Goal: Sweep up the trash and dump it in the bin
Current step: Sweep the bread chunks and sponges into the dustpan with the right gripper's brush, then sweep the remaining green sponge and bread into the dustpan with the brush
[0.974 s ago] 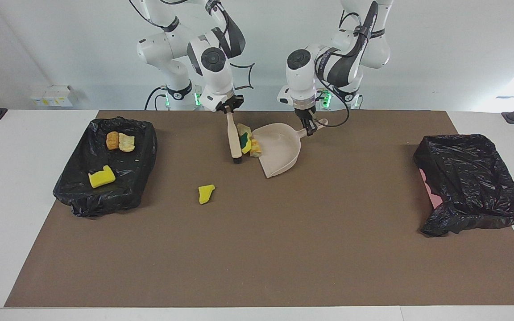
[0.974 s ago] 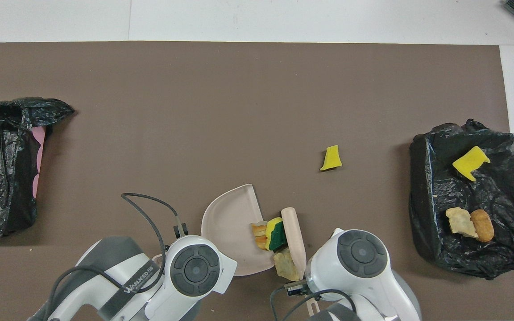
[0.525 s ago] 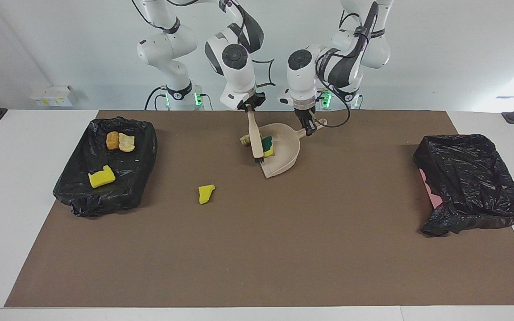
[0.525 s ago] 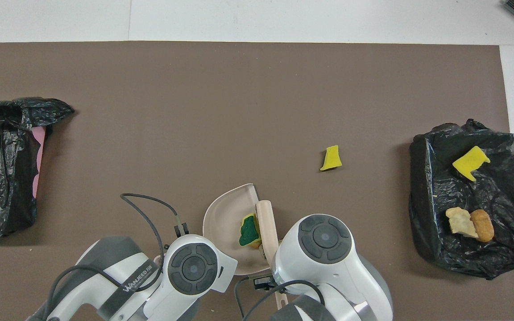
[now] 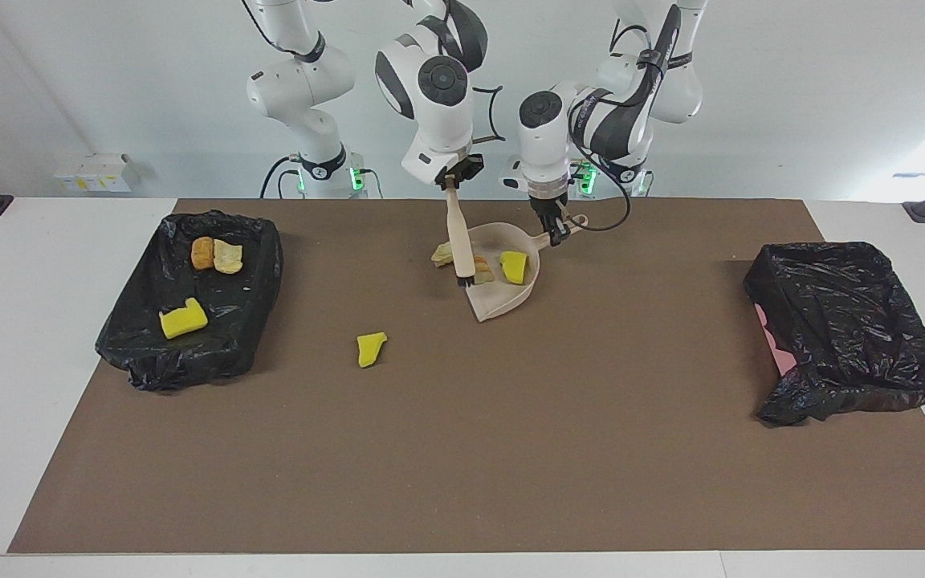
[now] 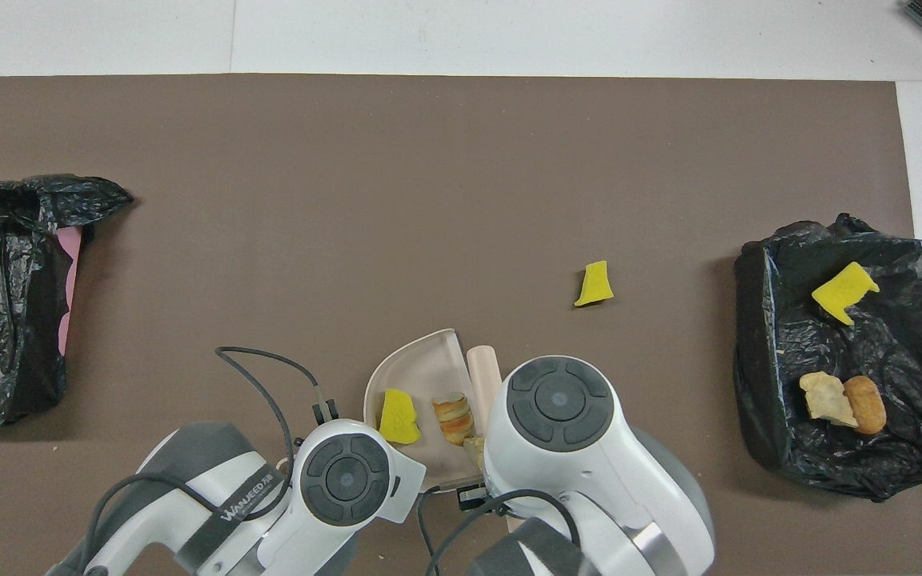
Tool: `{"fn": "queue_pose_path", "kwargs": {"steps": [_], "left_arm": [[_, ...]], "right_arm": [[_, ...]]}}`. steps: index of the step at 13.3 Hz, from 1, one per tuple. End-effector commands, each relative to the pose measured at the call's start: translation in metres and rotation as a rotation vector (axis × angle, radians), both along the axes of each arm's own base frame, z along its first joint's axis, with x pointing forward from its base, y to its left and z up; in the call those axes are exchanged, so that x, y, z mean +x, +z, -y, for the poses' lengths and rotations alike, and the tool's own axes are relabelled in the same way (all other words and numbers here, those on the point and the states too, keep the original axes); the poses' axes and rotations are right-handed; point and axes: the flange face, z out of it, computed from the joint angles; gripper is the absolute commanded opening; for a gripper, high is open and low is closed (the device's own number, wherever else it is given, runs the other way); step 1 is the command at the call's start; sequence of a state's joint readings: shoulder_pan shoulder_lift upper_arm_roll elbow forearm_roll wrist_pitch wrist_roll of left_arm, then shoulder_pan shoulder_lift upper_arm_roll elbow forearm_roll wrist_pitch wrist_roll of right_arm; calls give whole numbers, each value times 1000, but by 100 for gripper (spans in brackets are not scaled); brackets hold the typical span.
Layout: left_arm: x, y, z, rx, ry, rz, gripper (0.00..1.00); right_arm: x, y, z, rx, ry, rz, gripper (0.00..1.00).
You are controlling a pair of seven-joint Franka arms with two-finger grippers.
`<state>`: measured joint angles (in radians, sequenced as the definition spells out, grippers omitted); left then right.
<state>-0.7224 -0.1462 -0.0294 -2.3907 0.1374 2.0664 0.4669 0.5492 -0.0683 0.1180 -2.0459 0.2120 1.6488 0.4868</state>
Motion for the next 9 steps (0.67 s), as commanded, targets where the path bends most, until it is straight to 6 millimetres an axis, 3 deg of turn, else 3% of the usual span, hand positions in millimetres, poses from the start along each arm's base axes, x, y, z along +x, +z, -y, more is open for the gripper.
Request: {"fn": "queue_pose_path", "kwargs": {"steps": [1, 4, 6, 9], "left_arm": [[-2, -2, -4, -20, 6, 4, 0], [-4, -1, -3, -18, -3, 2, 0], [-5, -2, -3, -20, -8, 3, 0], [-3, -3, -2, -45, -11, 25, 0]], "right_arm": [[36, -7, 43, -66, 15, 32, 0], [88, -22, 101, -115, 100, 123, 0], [120, -43, 138, -86, 94, 147, 0], [149, -83, 159, -160, 180, 210, 0]]}}
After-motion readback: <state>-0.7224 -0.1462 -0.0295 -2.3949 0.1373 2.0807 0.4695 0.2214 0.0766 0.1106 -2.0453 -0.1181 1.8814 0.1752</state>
